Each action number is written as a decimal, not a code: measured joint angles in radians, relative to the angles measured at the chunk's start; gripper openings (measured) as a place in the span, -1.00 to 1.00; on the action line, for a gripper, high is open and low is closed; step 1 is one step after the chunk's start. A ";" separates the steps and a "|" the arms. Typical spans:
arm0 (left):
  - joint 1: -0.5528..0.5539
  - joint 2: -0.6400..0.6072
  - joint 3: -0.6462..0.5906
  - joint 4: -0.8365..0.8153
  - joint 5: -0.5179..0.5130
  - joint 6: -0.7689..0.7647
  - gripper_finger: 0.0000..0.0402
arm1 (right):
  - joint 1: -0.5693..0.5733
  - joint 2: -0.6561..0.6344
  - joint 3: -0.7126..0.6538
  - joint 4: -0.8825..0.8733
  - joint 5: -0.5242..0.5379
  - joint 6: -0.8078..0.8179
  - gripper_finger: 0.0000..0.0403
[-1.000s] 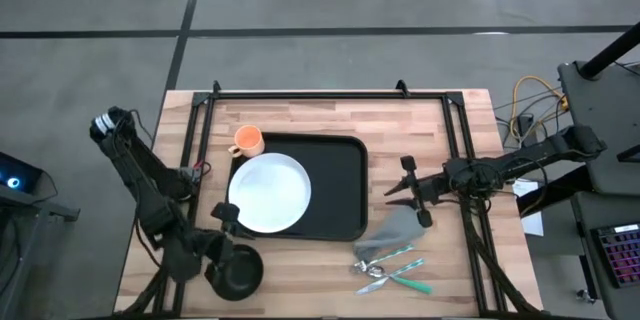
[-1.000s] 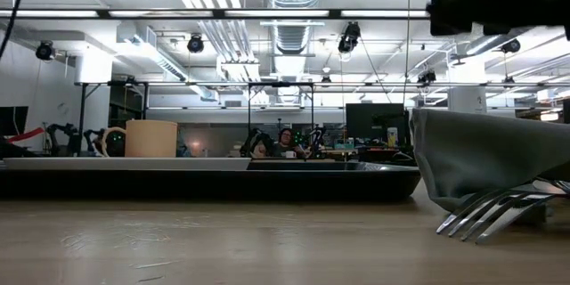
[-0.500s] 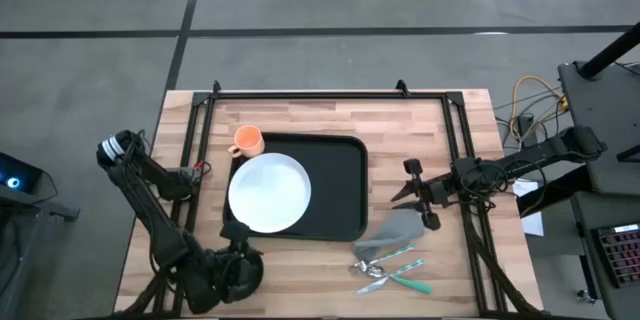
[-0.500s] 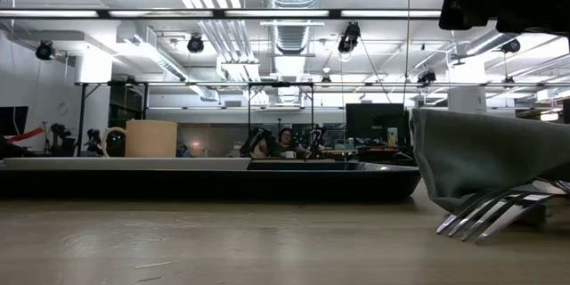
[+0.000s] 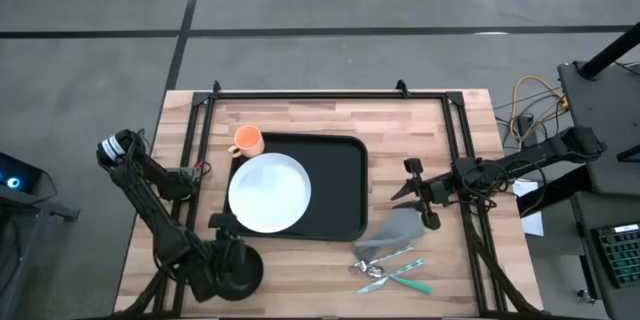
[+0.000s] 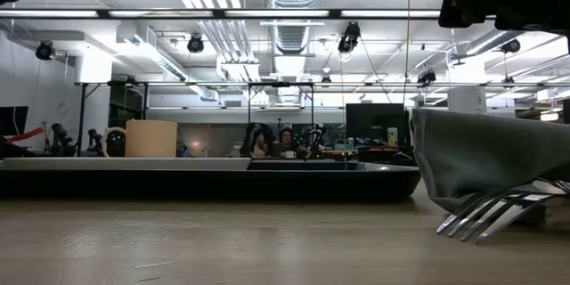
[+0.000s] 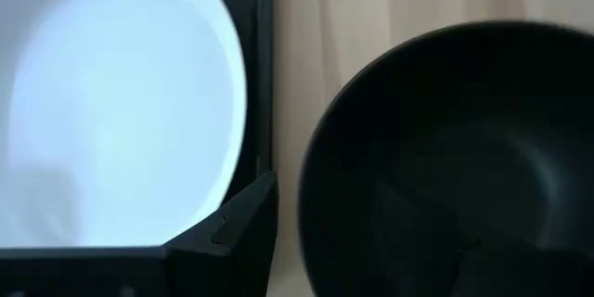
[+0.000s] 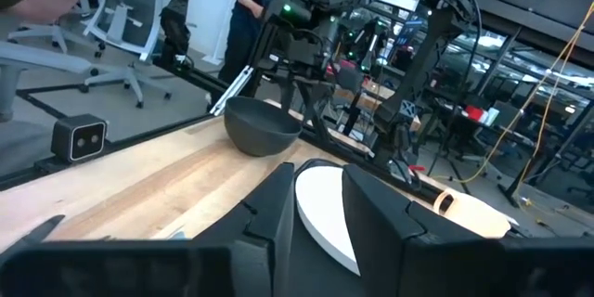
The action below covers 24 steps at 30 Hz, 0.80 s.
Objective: Set up tray
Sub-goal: Put the black bowl on the white plate on the black serving tray
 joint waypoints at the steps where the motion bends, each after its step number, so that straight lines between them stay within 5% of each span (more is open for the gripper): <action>1: 0.000 0.000 -0.008 0.001 0.000 -0.006 -0.19 | 0.000 0.000 0.000 0.000 0.000 0.000 -0.61; 17: 0.026 0.000 -0.096 0.032 0.079 -0.135 -0.23 | 0.000 0.001 0.001 -0.001 0.000 0.001 -0.61; 24: 0.061 0.000 -0.083 0.062 0.134 -0.093 -0.92 | 0.000 0.001 0.002 -0.001 0.000 -0.002 -0.58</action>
